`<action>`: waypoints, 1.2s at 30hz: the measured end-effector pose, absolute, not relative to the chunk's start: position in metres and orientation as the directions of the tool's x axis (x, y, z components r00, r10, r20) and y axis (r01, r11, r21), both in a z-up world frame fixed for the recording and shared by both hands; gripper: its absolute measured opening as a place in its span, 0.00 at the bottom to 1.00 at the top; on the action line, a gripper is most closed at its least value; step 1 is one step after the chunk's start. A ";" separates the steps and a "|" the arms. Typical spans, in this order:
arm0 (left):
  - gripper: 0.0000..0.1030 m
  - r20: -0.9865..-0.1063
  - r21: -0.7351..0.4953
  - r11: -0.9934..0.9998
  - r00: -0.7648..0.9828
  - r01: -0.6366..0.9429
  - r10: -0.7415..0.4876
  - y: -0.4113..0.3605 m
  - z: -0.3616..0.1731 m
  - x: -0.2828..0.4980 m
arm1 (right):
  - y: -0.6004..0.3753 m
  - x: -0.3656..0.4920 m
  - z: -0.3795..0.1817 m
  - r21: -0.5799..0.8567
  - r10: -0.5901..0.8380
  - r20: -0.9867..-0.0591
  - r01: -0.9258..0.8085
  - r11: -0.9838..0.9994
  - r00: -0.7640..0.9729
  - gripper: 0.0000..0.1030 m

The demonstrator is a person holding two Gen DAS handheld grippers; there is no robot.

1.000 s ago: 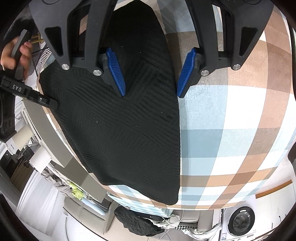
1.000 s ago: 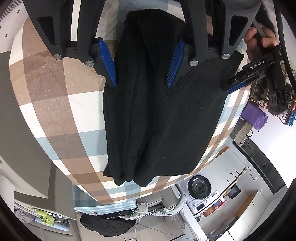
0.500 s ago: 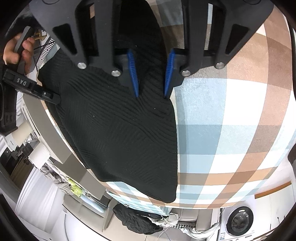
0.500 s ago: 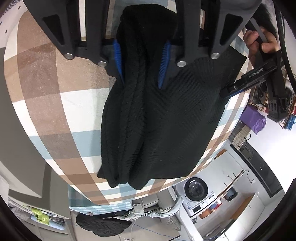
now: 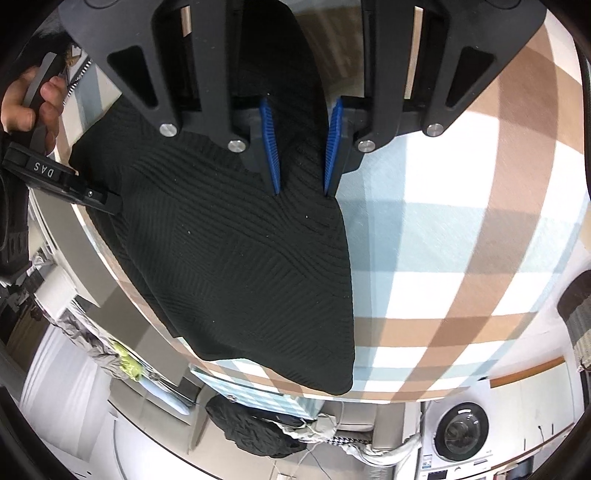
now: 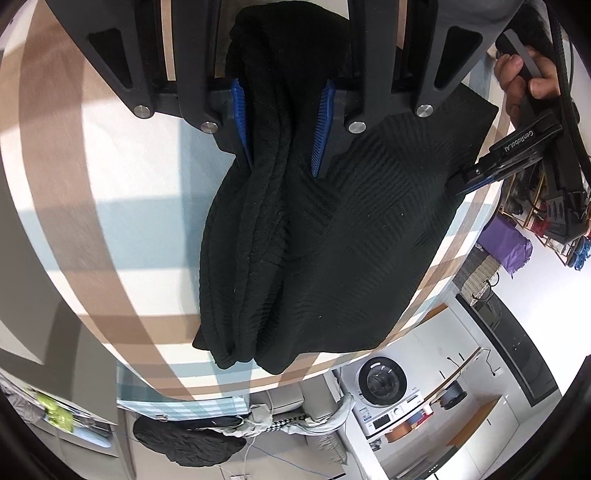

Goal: Fold small clothes

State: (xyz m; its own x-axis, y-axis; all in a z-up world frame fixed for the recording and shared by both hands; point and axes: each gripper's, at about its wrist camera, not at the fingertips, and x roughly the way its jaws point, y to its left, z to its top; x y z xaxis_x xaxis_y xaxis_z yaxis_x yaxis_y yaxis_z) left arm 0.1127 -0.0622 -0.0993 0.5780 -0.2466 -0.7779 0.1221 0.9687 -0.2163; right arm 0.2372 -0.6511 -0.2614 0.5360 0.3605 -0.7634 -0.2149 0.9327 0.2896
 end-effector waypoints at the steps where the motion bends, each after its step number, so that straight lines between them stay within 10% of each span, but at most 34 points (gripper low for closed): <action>1: 0.20 -0.778 -0.210 0.971 0.582 0.114 -0.236 -0.059 -0.099 0.116 | -0.647 0.241 -0.261 0.287 0.360 -0.764 -0.217 0.933 0.536 0.30; 29: 0.20 -0.771 -0.166 0.986 0.621 0.016 -0.140 -0.013 -0.099 0.170 | -0.590 0.295 -0.256 0.251 0.352 -0.773 -0.255 0.934 0.528 0.40; 36: 0.49 -0.767 -0.140 0.990 0.630 0.015 -0.118 -0.011 -0.086 0.142 | -0.594 0.275 -0.245 0.219 0.341 -0.775 -0.280 0.935 0.532 0.55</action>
State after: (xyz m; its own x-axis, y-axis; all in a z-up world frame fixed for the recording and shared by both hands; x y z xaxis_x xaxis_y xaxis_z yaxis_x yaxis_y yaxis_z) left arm 0.1422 -0.0106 -0.0862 0.6303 -0.1177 -0.7674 0.0150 0.9901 -0.1396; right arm 0.2747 -0.5938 -0.2450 0.5323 0.3408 -0.7750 -0.2799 0.9348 0.2188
